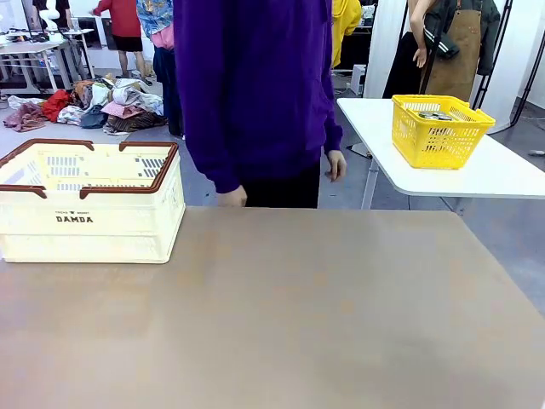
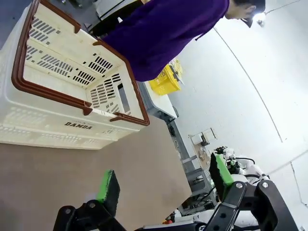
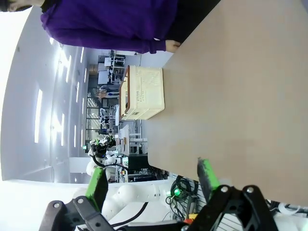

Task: Place the drinks into the Shopping basket.
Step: Pick up one drink and place it into the Shopping basket.

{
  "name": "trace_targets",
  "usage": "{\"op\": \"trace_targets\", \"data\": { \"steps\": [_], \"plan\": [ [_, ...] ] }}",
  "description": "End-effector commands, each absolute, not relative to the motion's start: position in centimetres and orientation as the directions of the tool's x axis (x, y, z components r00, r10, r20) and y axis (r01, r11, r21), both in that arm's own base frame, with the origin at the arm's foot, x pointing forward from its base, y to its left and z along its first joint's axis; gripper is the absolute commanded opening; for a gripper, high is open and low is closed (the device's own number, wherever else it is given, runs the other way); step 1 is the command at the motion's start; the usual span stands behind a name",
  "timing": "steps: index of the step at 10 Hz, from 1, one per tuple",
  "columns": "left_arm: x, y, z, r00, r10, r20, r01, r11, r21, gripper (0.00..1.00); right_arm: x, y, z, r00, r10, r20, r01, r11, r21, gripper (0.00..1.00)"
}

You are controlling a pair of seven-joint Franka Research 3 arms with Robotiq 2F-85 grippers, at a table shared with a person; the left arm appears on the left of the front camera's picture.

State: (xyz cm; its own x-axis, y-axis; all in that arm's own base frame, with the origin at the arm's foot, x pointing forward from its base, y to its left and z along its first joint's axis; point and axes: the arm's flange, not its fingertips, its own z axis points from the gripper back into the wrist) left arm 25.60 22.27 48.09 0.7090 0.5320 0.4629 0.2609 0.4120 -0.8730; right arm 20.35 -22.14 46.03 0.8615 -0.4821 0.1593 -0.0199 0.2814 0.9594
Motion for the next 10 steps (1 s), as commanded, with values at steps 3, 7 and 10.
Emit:
{"op": "trace_targets", "data": {
  "steps": [3,7,10],
  "plan": [
    [25.67,22.53,48.18,0.694,0.533,0.483,0.288,0.41,-0.866,1.0,20.34,-22.37,46.39,0.857,-0.481,0.187,-0.054,0.278,0.959,1.0],
    [25.67,22.53,48.18,0.694,0.533,0.483,0.288,0.41,-0.866,1.0,20.34,-22.37,46.39,0.857,-0.481,0.187,-0.054,0.278,0.959,1.0],
    [25.67,22.53,48.18,0.694,0.533,0.483,0.288,0.41,-0.866,1.0,20.34,-22.37,46.39,0.857,-0.481,0.187,-0.054,0.278,0.959,1.0]
  ]
}}
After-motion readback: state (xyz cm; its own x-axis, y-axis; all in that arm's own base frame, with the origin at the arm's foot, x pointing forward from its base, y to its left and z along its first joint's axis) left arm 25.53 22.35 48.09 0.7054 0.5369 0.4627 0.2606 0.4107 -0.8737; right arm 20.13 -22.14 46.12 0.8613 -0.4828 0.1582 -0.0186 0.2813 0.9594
